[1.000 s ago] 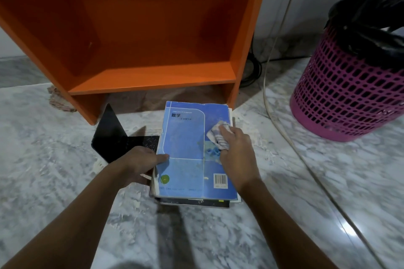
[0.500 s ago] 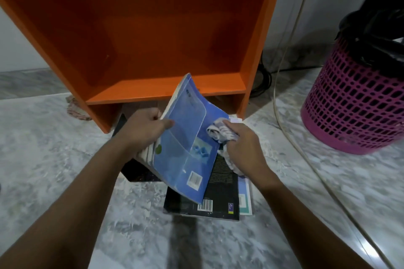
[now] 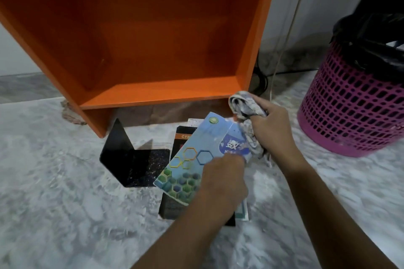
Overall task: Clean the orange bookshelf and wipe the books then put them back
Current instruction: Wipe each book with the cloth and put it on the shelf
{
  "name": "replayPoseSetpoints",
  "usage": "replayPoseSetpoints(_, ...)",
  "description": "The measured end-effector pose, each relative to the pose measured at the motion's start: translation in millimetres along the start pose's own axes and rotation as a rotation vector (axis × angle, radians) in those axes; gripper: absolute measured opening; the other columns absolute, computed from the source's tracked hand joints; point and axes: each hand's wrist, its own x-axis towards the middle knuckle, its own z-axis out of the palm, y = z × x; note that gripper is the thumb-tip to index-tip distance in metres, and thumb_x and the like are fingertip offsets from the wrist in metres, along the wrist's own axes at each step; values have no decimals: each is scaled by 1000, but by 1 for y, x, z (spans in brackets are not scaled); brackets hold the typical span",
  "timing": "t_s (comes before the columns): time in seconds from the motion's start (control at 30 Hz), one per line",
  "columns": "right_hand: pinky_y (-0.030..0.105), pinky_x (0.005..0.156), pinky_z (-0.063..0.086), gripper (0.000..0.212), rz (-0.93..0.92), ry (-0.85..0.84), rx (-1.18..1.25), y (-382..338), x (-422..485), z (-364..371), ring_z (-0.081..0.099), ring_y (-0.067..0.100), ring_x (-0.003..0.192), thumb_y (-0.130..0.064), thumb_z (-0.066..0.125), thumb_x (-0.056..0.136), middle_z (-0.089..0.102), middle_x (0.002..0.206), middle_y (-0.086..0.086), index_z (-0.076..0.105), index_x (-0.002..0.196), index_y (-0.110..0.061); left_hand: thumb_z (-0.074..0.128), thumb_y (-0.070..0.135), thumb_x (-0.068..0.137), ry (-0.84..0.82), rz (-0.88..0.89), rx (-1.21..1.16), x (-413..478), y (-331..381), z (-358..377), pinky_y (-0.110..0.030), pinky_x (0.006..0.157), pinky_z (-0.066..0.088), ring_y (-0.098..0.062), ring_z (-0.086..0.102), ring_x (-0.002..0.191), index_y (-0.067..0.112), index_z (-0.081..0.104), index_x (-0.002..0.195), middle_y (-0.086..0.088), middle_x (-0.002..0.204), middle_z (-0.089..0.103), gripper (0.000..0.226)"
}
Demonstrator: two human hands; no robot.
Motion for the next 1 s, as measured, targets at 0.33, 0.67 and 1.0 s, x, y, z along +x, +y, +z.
replayPoseSetpoints(0.33,6,67,49,51,74,27,-87,41,-8,-2,61,-10,87,5,54,84,65,113,-6,55,128,-22,57,38,92,208,-249,-529,16,-65,26,-36,79,50,-23,60,87,20,59,88,2,86,61,18)
replayPoseSetpoints(0.67,40,88,53,62,-315,-541,-419,33,-84,98,55,21,112,9,67,69,54,132,-2,65,123,-20,59,7,95,62,-563,-759,4,-169,21,-23,42,50,-18,58,50,2,67,76,-13,65,63,21)
replayPoseSetpoints(1.0,18,57,39,35,125,29,-436,103,40,37,59,10,74,0,54,83,69,105,10,67,113,-12,73,25,87,-86,-642,-1009,5,-179,21,-40,66,59,-34,72,83,2,67,86,-20,92,73,23)
